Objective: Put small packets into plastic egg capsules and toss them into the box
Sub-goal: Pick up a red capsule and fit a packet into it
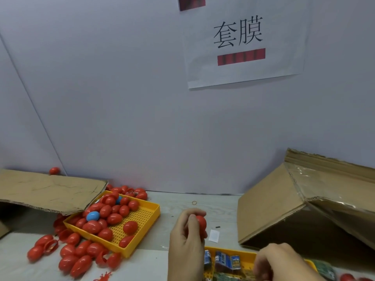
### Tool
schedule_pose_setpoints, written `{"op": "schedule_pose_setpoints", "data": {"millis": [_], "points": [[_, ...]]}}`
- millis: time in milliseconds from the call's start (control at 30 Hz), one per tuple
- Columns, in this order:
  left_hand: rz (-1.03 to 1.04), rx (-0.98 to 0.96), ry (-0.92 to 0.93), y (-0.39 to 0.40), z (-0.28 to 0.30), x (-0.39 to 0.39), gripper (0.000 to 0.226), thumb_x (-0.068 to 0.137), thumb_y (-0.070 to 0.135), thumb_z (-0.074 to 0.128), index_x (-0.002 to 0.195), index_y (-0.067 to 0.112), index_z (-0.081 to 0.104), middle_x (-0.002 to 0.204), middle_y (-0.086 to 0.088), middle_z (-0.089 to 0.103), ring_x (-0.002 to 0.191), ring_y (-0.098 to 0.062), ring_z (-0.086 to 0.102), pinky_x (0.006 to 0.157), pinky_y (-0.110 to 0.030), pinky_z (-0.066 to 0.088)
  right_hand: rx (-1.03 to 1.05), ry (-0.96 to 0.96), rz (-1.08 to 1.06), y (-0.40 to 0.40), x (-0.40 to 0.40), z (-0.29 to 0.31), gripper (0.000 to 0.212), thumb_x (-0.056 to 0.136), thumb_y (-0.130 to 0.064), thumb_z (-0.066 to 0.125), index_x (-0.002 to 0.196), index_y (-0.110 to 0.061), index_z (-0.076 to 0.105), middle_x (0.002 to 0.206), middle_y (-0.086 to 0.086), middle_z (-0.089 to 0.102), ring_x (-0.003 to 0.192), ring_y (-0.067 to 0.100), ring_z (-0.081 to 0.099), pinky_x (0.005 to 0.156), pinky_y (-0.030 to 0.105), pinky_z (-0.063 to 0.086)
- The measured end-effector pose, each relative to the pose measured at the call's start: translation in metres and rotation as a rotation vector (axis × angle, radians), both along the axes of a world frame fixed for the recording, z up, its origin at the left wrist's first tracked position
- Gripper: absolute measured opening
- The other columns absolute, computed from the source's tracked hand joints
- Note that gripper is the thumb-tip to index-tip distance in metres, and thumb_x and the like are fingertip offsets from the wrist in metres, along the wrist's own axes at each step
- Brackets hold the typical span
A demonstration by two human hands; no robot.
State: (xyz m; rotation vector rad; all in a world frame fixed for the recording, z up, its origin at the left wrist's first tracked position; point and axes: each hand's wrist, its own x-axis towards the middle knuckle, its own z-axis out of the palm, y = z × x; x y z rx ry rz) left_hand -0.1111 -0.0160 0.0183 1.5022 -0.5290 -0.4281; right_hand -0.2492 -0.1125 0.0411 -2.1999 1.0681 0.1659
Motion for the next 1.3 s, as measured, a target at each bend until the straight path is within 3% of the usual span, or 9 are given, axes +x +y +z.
{"op": "schedule_pose_setpoints", "data": {"millis": [100,167,300,467,633,800,900,967,1300], "points": [[0.021,-0.041,0.078,0.001,-0.008,0.007,0.01,0.092,0.021,0.062,0.086,0.018,0.069,0.089,-0.014,0.058,0.075,-0.029,0.05,0.05,-0.024,0.039,-0.021,-0.043,0.021,0.002,-0.002,0.007,0.024,0.096,-0.01,0.051,0.116,-0.021,0.059,0.125,0.0,0.047,0.116,0.011,0.05,0.105,0.021,0.038],[0.016,-0.04,0.151,0.002,-0.015,0.014,0.01,0.087,0.025,0.068,0.086,0.015,0.07,0.075,-0.01,0.057,0.066,-0.024,0.05,0.049,-0.024,0.039,-0.06,-0.02,0.088,0.002,-0.005,0.009,0.025,0.097,-0.015,0.052,0.12,-0.02,0.059,0.127,-0.001,0.045,0.118,0.012,0.049,0.106,0.022,0.037],[-0.002,-0.093,0.249,0.001,-0.022,0.023,0.03,0.093,0.034,0.059,0.081,0.006,0.063,0.047,0.002,0.043,0.042,-0.013,0.042,0.043,-0.026,0.037,-0.083,0.007,0.151,0.009,-0.007,0.004,0.023,0.095,-0.024,0.057,0.117,-0.025,0.06,0.125,-0.003,0.045,0.116,0.01,0.051,0.107,0.026,0.038],[0.011,-0.208,0.339,0.0,-0.023,0.025,0.022,0.098,0.017,0.053,0.087,0.002,0.064,0.063,-0.007,0.067,0.05,-0.017,0.061,0.053,-0.032,0.055,-0.087,-0.032,0.124,0.011,-0.013,-0.005,0.011,0.088,-0.031,0.064,0.098,-0.032,0.061,0.11,-0.01,0.044,0.099,0.003,0.055,0.099,0.024,0.044],[-0.041,-0.205,0.306,0.002,-0.021,0.024,0.011,0.097,0.008,0.055,0.089,0.008,0.063,0.057,-0.001,0.055,0.045,-0.013,0.05,0.043,-0.025,0.044,-0.099,-0.082,0.152,0.009,-0.018,-0.012,0.004,0.086,-0.034,0.065,0.086,-0.037,0.062,0.107,-0.013,0.045,0.097,0.004,0.055,0.098,0.025,0.044],[-0.092,-0.294,0.503,0.001,-0.013,0.019,0.02,0.095,-0.006,0.042,0.103,0.004,0.057,0.067,-0.013,0.059,0.05,-0.019,0.051,0.042,-0.027,0.042,-0.138,-0.129,0.126,0.001,-0.014,-0.012,0.004,0.082,-0.041,0.069,0.081,-0.037,0.071,0.096,-0.012,0.06,0.089,0.003,0.059,0.081,0.018,0.049],[-0.156,-0.377,0.568,0.007,-0.01,0.015,0.019,0.09,0.003,0.054,0.108,0.0,0.058,0.072,-0.017,0.066,0.054,-0.021,0.056,0.045,-0.026,0.046,-0.172,-0.206,0.115,-0.004,-0.014,-0.015,0.006,0.082,-0.043,0.07,0.076,-0.04,0.073,0.085,-0.016,0.069,0.085,-0.003,0.061,0.078,0.014,0.05],[-0.205,-0.426,0.63,0.01,-0.009,0.014,0.036,0.079,0.014,0.06,0.111,-0.003,0.06,0.075,-0.019,0.065,0.055,-0.021,0.056,0.049,-0.027,0.048,-0.189,-0.27,0.098,-0.006,-0.016,-0.022,0.007,0.081,-0.042,0.071,0.074,-0.043,0.072,0.083,-0.024,0.069,0.085,-0.011,0.059,0.077,0.01,0.048],[-0.363,-0.527,0.861,0.014,-0.007,0.017,0.044,0.085,0.023,0.052,0.12,-0.002,0.06,0.071,-0.01,0.05,0.055,-0.016,0.038,0.048,-0.028,0.035,-0.267,-0.424,0.085,-0.013,-0.02,-0.039,0.013,0.081,-0.033,0.073,0.072,-0.043,0.072,0.083,-0.039,0.062,0.088,-0.017,0.055,0.073,0.001,0.042]]}}
